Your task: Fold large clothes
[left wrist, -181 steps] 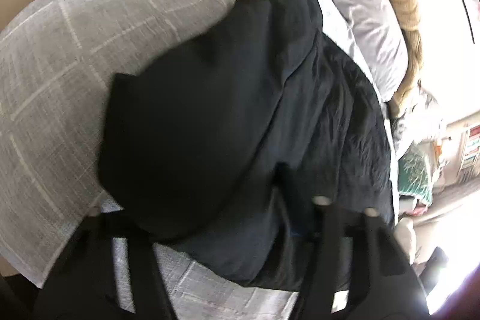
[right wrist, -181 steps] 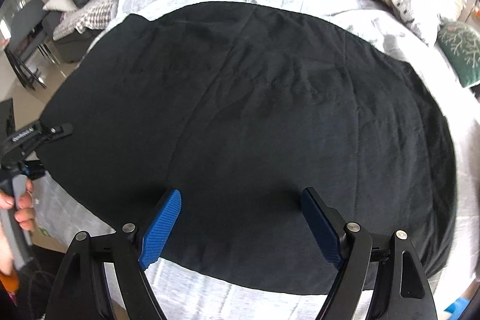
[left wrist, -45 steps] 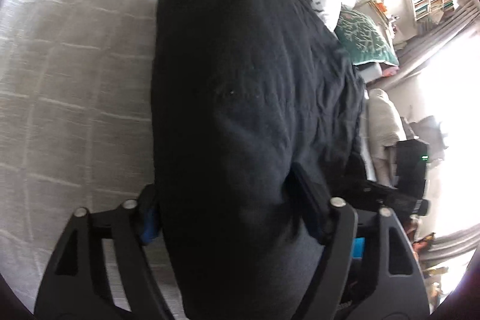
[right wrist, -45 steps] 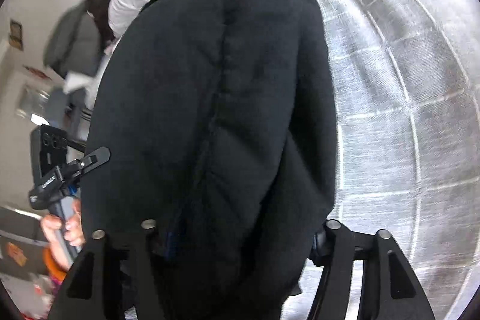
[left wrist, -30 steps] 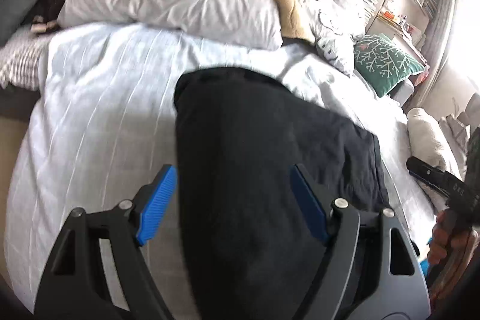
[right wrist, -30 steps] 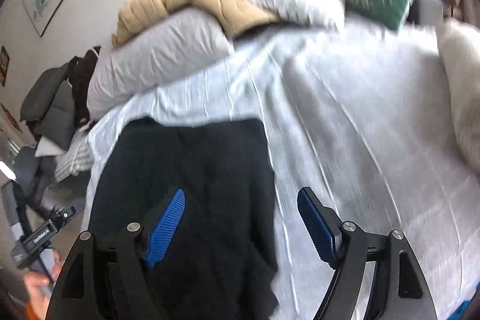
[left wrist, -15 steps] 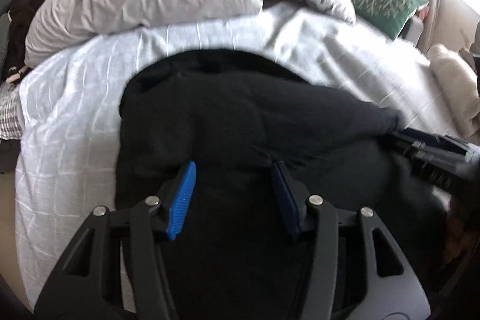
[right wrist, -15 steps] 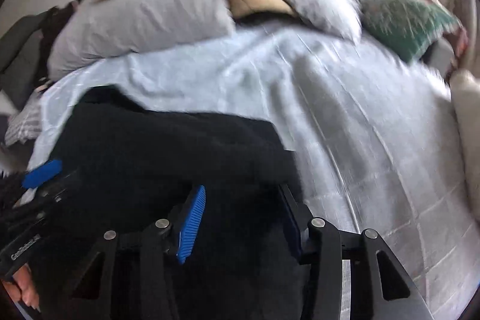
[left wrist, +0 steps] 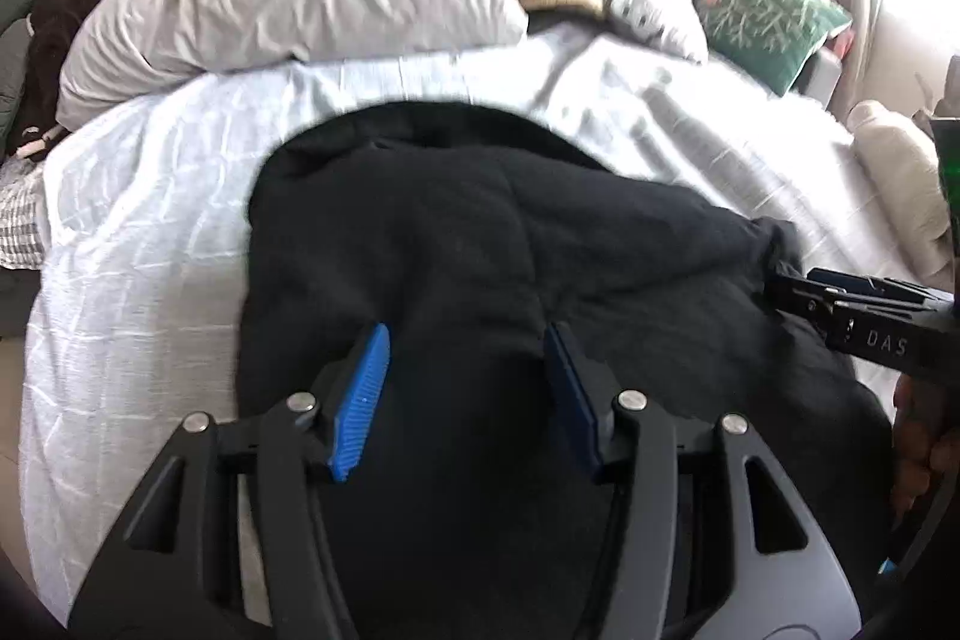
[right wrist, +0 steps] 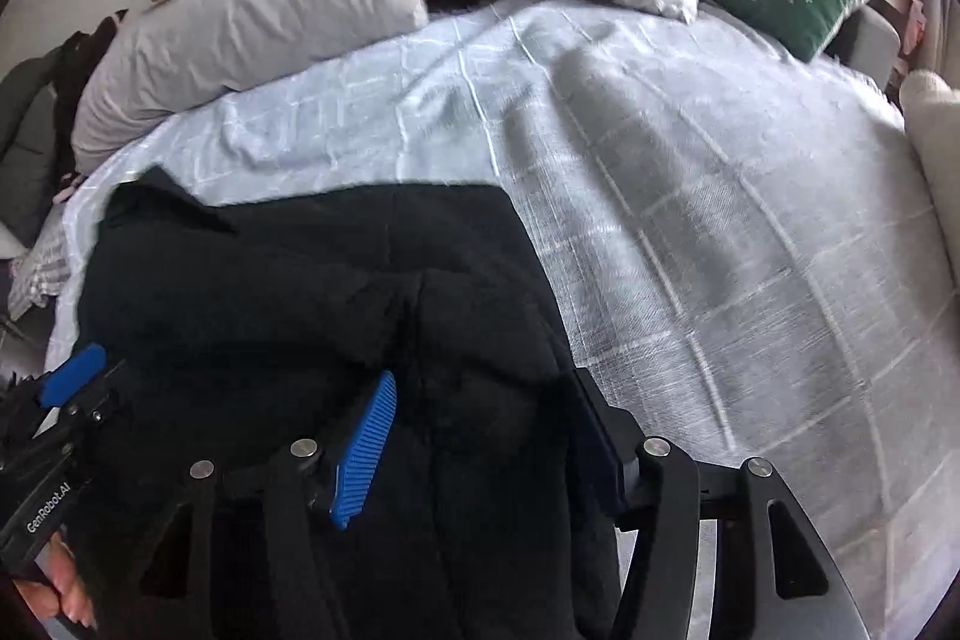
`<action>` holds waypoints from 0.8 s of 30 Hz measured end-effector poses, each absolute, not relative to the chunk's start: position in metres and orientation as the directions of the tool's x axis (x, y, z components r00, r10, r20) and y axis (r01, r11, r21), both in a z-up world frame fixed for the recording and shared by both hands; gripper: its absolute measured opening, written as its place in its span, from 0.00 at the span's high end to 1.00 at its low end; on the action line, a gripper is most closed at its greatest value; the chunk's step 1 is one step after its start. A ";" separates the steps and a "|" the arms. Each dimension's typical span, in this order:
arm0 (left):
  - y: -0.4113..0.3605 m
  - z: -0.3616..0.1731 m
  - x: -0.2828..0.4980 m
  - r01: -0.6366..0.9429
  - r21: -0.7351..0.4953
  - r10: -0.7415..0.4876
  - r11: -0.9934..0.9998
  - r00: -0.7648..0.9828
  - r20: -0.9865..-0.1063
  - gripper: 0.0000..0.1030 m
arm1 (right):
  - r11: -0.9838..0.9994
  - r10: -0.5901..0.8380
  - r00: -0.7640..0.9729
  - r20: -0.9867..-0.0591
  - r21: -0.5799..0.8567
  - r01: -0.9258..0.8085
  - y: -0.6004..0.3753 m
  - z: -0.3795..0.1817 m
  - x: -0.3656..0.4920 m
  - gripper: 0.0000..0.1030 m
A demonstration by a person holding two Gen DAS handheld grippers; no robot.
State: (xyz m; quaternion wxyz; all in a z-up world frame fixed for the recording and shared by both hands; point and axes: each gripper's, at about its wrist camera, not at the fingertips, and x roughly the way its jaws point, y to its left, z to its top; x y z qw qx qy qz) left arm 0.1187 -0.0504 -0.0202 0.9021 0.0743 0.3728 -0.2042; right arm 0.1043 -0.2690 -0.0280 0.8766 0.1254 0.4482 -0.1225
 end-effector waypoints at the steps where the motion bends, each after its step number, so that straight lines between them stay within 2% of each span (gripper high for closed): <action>1: -0.047 -0.015 0.111 0.424 -0.027 -0.321 0.905 0.642 -0.696 0.46 | 0.942 -0.090 0.581 -0.809 0.120 0.313 -0.268 -0.019 0.098 0.42; 8: -0.039 0.004 0.053 0.466 -0.080 -0.384 0.881 0.604 -0.698 0.46 | 0.975 -0.044 0.682 -0.730 0.116 0.187 -0.247 0.033 0.043 0.41; 12: -0.036 -0.015 0.030 0.478 -0.084 -0.376 0.875 0.557 -0.741 0.46 | 0.994 -0.019 0.650 -0.760 0.053 0.091 -0.229 0.029 0.015 0.41; 16: -0.037 -0.029 0.006 0.491 0.001 -0.338 0.871 0.602 -0.724 0.46 | 0.998 -0.064 0.587 -0.807 -0.043 0.050 -0.223 0.007 0.003 0.41; 18: -0.038 -0.035 -0.004 0.502 0.043 -0.325 0.864 0.620 -0.714 0.45 | 0.999 -0.044 0.559 -0.828 -0.022 0.046 -0.230 -0.005 0.000 0.39; 24: -0.030 -0.023 -0.021 0.443 0.027 -0.294 0.896 0.637 -0.713 0.44 | 0.990 0.034 0.537 -0.843 0.100 0.095 -0.247 -0.008 -0.014 0.36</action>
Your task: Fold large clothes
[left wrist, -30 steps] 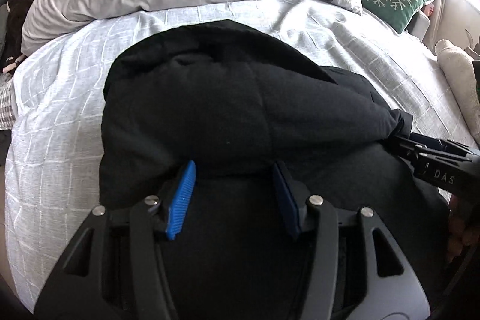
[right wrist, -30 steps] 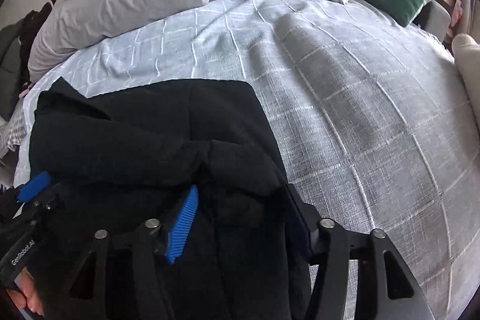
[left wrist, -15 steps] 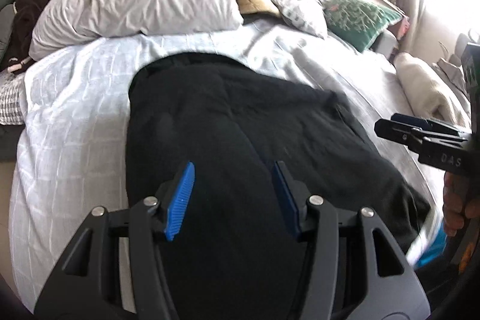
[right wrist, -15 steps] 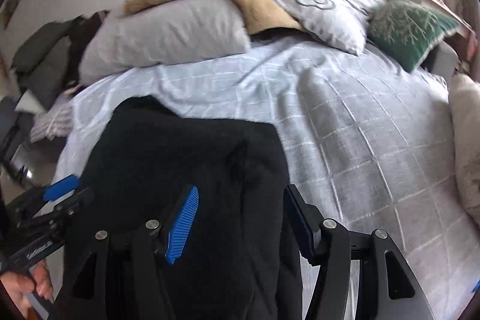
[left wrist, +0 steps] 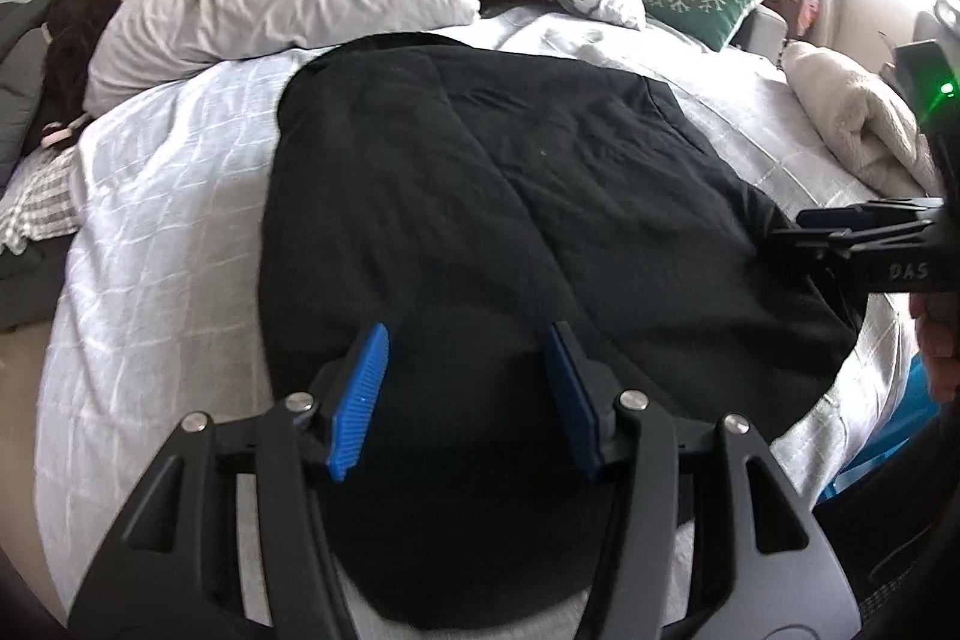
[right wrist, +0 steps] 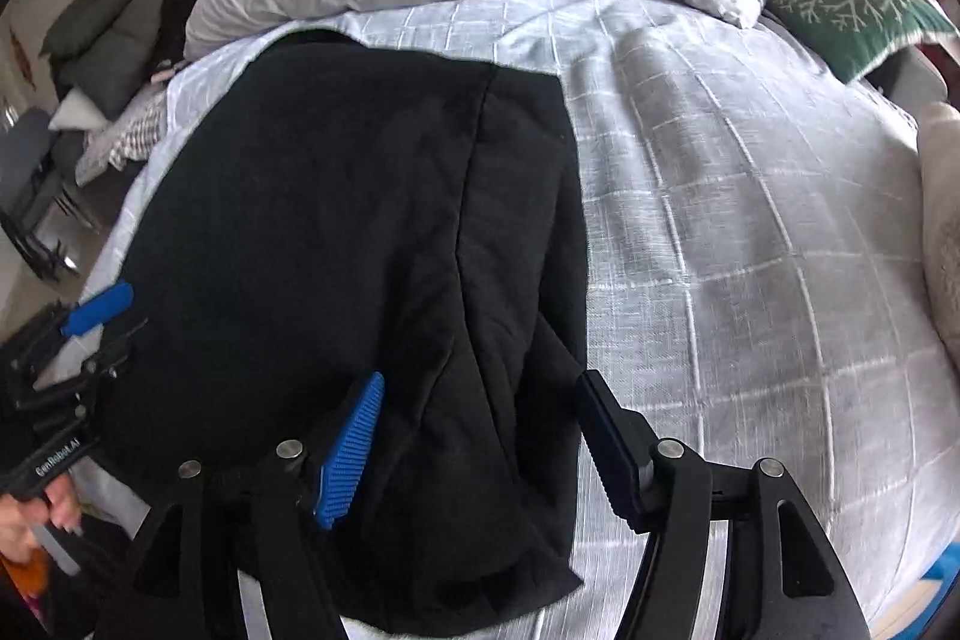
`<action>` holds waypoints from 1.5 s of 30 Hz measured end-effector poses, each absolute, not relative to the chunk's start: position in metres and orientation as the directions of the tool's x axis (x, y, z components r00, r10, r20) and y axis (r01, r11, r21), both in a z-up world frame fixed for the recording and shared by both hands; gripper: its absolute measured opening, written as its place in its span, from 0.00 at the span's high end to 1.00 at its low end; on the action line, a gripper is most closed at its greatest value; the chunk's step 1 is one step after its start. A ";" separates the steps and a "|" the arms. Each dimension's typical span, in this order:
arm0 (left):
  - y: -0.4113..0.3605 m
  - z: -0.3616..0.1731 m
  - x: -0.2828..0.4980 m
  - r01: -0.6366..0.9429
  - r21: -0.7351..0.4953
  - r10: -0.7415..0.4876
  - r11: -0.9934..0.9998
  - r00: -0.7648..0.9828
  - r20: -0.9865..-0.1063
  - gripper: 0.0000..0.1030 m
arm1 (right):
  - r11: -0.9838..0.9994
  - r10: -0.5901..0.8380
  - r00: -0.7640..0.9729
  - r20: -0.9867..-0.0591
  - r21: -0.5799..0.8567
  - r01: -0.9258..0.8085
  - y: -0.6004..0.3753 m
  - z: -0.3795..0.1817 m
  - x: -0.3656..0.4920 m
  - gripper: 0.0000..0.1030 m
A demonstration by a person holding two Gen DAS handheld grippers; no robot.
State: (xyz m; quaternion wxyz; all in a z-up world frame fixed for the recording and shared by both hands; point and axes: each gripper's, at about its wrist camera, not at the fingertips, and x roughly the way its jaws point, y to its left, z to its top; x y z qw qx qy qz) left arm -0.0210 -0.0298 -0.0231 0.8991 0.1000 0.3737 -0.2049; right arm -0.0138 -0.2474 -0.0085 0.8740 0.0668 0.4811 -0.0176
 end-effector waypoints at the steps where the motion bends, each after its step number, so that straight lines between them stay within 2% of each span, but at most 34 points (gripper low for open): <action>1: -0.029 -0.019 -0.026 0.427 0.034 -0.278 0.904 0.645 -0.712 0.39 | 0.990 0.032 0.545 -0.838 0.102 0.098 -0.247 -0.004 -0.018 0.36; 4: -0.029 -0.016 -0.037 0.392 0.045 -0.246 0.919 0.658 -0.712 0.29 | 0.992 0.005 0.573 -0.819 0.078 0.102 -0.244 0.010 -0.034 0.34; 10: -0.037 -0.010 -0.053 0.358 0.083 -0.188 0.930 0.657 -0.730 0.19 | 0.991 -0.069 0.581 -0.811 0.012 0.134 -0.234 0.018 -0.054 0.31; 14: -0.040 -0.007 -0.062 0.345 0.101 -0.161 0.933 0.653 -0.740 0.17 | 0.986 -0.112 0.589 -0.800 -0.015 0.168 -0.230 0.020 -0.064 0.24; 17: -0.042 -0.007 -0.068 0.328 0.104 -0.141 0.939 0.643 -0.753 0.14 | 0.984 -0.132 0.596 -0.792 -0.033 0.175 -0.223 0.022 -0.070 0.22; 23: -0.033 -0.008 -0.075 0.265 0.039 -0.134 0.963 0.602 -0.787 0.10 | 0.987 -0.133 0.612 -0.780 -0.050 0.150 -0.202 0.023 -0.081 0.19; 30: -0.028 -0.010 -0.089 0.214 0.062 -0.080 0.975 0.597 -0.798 0.10 | 0.988 -0.103 0.596 -0.796 -0.015 0.151 -0.189 0.016 -0.092 0.18; 37: -0.025 -0.014 -0.097 0.181 0.033 -0.082 0.983 0.588 -0.804 0.10 | 0.979 -0.168 0.567 -0.806 -0.068 0.194 -0.184 0.011 -0.091 0.15; 45: -0.031 -0.022 -0.099 0.181 0.057 -0.060 0.982 0.585 -0.809 0.10 | 0.977 -0.169 0.540 -0.825 -0.067 0.204 -0.184 0.006 -0.086 0.15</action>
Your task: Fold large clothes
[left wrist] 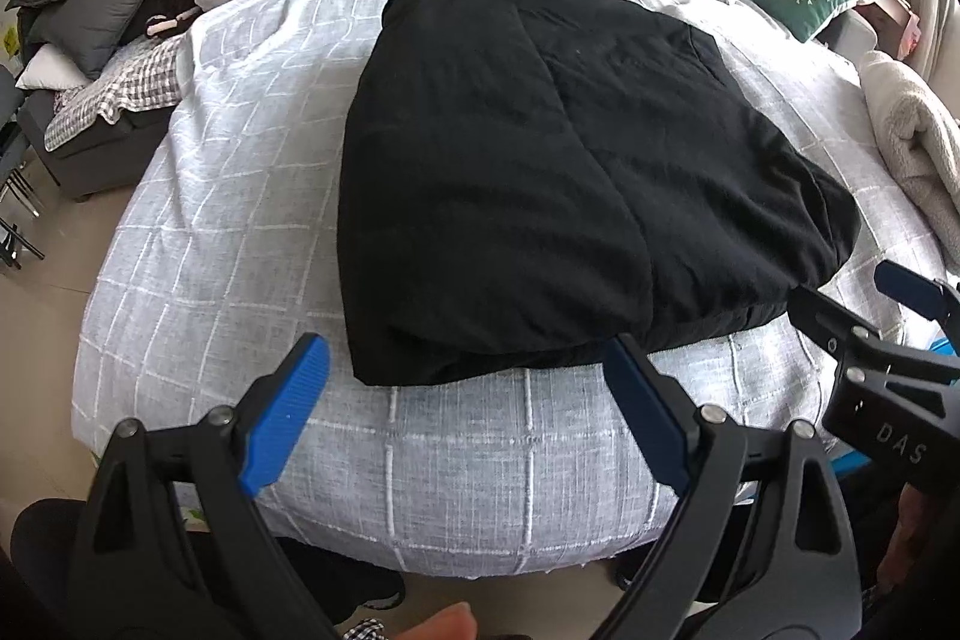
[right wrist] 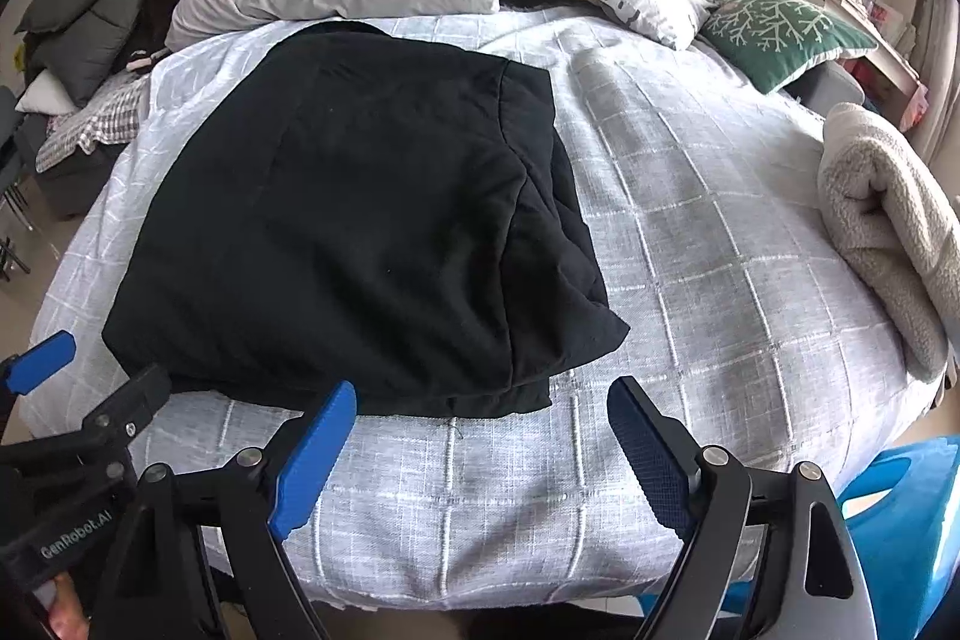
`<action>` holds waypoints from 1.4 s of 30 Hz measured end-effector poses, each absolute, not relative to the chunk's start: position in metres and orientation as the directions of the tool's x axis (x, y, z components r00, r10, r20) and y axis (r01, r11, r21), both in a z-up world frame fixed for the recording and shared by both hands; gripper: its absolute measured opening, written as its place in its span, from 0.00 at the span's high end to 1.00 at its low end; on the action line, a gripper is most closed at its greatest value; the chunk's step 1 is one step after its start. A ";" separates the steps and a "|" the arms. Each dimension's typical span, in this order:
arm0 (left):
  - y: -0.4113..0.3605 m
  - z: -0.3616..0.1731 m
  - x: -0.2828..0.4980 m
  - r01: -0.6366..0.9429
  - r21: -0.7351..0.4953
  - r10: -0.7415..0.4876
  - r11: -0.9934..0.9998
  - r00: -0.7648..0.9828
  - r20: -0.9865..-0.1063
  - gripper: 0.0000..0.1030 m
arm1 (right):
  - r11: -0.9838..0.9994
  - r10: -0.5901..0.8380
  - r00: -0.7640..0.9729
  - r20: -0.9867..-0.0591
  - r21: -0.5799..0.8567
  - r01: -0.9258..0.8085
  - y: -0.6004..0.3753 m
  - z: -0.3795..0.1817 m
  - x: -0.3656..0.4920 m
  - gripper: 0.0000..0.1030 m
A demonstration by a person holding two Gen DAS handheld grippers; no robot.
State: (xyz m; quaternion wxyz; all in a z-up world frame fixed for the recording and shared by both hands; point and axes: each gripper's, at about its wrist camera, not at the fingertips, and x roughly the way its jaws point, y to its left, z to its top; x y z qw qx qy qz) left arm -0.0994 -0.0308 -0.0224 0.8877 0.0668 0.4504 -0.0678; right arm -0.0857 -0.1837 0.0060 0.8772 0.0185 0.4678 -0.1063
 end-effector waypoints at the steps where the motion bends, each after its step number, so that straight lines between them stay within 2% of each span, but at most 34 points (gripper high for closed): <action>1: -0.031 -0.023 -0.099 0.183 0.061 -0.059 0.981 0.584 -0.810 0.10 | 0.976 -0.172 0.536 -0.826 -0.070 0.204 -0.184 0.005 -0.085 0.15; 42: -0.035 -0.027 -0.101 0.217 0.046 -0.087 0.975 0.566 -0.819 0.10 | 0.979 -0.171 0.513 -0.841 -0.085 0.187 -0.182 0.001 -0.084 0.15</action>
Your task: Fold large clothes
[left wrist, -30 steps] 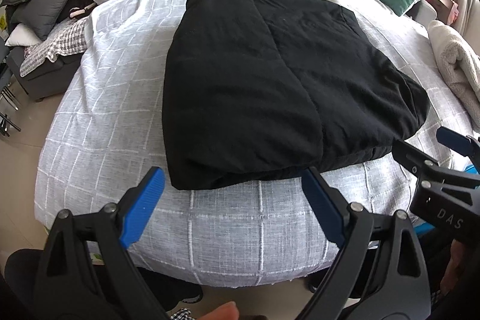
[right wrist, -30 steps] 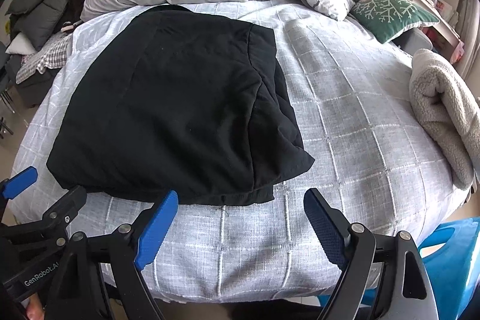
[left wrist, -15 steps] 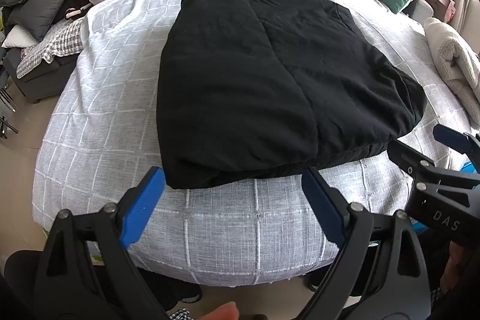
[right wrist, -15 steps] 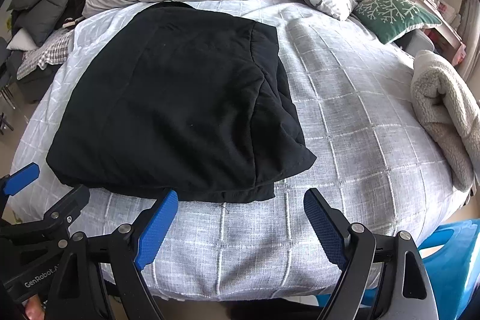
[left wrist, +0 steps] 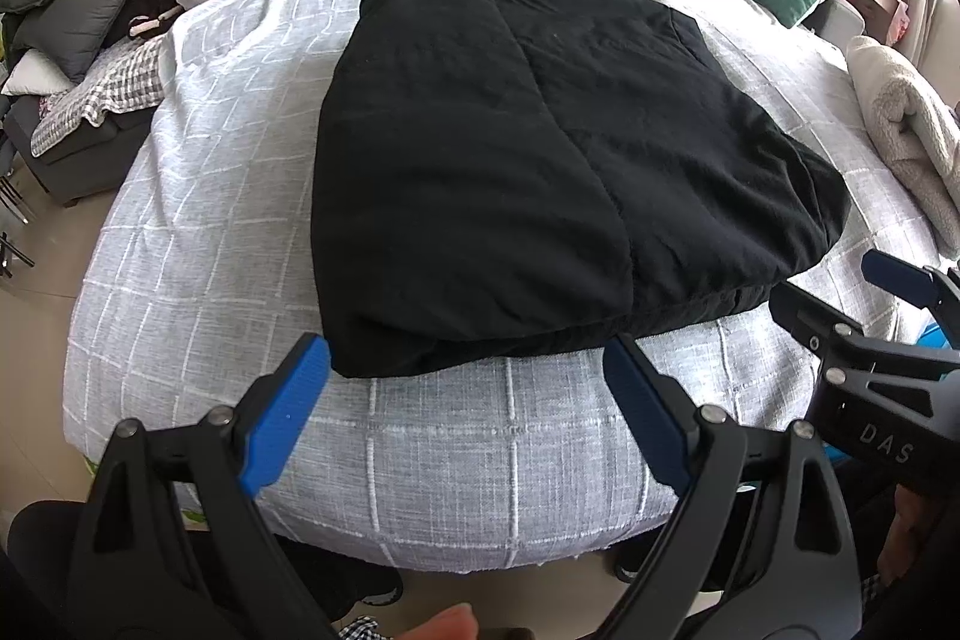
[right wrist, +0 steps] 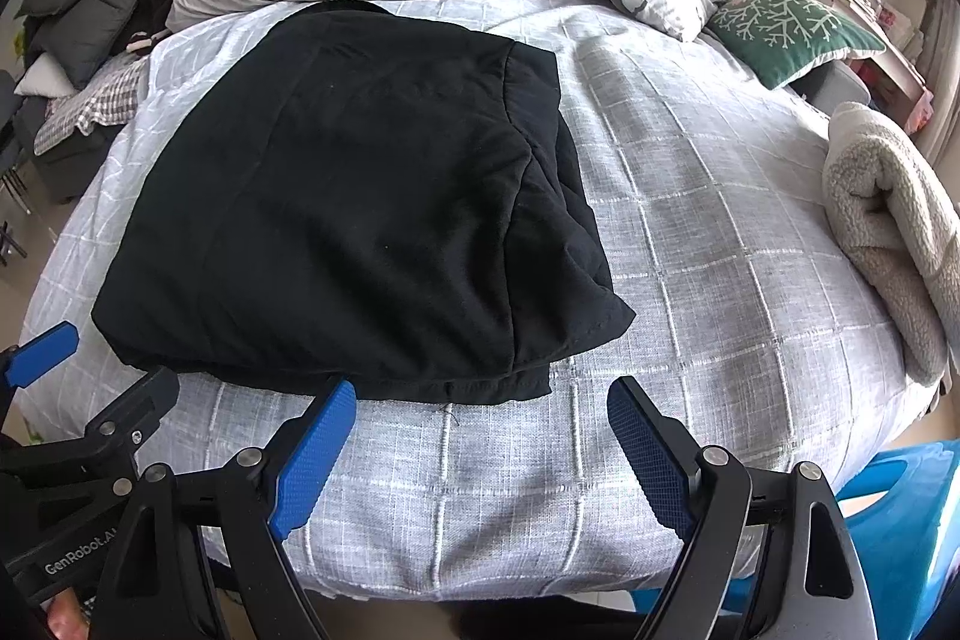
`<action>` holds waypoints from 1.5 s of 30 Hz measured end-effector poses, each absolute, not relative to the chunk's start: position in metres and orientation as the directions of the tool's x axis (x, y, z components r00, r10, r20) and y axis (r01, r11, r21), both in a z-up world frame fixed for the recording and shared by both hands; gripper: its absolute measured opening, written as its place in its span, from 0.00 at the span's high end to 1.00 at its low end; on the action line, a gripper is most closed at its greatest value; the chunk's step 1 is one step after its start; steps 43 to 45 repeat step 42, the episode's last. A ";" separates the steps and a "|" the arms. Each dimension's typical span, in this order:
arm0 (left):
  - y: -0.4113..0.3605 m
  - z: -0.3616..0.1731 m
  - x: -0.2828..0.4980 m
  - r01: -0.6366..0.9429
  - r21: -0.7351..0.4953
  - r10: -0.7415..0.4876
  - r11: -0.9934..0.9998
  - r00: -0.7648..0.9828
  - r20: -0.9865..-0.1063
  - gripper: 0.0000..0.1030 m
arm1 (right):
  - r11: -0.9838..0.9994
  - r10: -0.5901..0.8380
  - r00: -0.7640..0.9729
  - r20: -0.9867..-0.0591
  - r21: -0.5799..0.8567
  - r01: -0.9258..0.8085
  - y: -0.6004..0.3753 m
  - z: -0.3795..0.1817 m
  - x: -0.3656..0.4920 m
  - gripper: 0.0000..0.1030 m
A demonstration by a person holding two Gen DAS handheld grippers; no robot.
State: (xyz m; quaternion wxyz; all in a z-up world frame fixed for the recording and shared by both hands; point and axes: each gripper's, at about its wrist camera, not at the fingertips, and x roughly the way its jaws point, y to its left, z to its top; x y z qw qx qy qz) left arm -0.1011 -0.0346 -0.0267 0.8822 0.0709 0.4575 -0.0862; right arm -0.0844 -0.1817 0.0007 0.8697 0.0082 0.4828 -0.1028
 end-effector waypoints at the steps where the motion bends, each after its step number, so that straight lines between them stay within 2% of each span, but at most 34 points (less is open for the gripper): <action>1: -0.035 -0.027 -0.101 0.217 0.047 -0.087 0.975 0.567 -0.819 0.10 | 0.979 -0.171 0.513 -0.841 -0.085 0.187 -0.182 0.001 -0.084 0.15; 45: -0.035 -0.024 -0.102 0.238 0.032 -0.111 0.971 0.564 -0.818 0.10 | 0.982 -0.164 0.513 -0.843 -0.090 0.166 -0.183 0.000 -0.083 0.15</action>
